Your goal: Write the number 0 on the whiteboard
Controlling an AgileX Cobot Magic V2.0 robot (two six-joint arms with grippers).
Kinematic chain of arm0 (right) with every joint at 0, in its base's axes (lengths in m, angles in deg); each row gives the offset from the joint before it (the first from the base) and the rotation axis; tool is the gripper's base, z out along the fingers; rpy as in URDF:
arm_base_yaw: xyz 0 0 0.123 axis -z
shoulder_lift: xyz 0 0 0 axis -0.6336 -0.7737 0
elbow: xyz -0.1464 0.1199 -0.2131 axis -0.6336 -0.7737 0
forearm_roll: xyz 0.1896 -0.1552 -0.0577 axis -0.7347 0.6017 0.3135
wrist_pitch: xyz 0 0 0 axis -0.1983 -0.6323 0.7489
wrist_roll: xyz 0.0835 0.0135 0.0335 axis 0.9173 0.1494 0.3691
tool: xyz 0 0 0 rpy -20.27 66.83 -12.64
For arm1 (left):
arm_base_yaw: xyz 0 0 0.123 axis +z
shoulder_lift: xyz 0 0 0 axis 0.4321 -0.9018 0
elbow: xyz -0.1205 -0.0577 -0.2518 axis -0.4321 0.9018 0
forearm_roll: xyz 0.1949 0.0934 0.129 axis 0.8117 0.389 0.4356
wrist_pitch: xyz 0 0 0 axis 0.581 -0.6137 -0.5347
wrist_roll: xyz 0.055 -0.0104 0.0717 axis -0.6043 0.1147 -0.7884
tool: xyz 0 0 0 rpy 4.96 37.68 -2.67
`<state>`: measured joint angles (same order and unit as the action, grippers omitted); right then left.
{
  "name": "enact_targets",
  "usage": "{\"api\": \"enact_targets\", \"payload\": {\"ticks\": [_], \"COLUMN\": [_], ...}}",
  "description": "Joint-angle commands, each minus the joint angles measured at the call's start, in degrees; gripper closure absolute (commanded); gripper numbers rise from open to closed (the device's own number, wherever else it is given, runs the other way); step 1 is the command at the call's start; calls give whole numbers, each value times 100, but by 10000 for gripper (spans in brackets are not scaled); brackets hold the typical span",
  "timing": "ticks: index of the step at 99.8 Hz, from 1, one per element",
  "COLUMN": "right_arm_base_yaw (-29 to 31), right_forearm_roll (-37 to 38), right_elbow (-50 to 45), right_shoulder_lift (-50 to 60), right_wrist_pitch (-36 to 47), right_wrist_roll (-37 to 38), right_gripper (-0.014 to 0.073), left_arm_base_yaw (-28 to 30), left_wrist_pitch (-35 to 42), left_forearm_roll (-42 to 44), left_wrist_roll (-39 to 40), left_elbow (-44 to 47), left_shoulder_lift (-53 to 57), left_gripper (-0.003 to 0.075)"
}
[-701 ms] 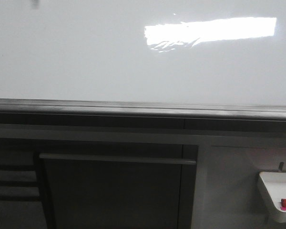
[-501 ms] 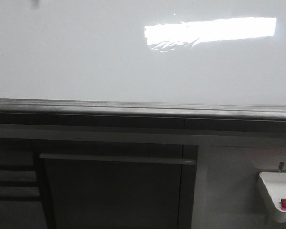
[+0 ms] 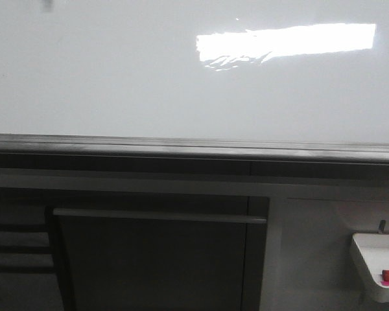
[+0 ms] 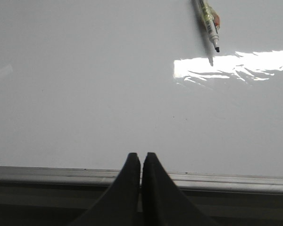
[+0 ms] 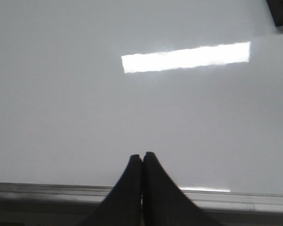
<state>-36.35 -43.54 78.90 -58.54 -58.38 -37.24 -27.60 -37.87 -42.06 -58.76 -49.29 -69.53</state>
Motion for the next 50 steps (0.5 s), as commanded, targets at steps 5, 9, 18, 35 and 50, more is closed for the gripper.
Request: {"api": "enact_targets", "payload": {"ticks": [5, 9, 18, 35, 50], "right_arm_base_yaw": [-1, -1, -1, -1, -1], "right_forearm_roll": [25, 25, 25, 25, -347], "right_elbow": [-68, -68, -68, -68, -68], "right_shoulder_lift": [-44, -44, -44, -44, -44], "right_wrist_pitch": [448, 448, 448, 620, 862], "right_wrist_roll": [-44, -44, -44, -44, 800], "right_gripper": [666, 666, 666, 666, 666], "left_arm_base_yaw": [23, 23, 23, 23, 23], "left_wrist_pitch": [456, 456, 456, 456, 397], "left_forearm_roll": [-695, -907, -1451, -1937, -2044], "left_wrist_roll": [53, 53, 53, 53, 53], "left_elbow": [148, 148, 148, 148, 148], "left_shoulder_lift": [141, 139, 139, 139, 107], "left_gripper": [741, 741, 741, 741, 741]}}
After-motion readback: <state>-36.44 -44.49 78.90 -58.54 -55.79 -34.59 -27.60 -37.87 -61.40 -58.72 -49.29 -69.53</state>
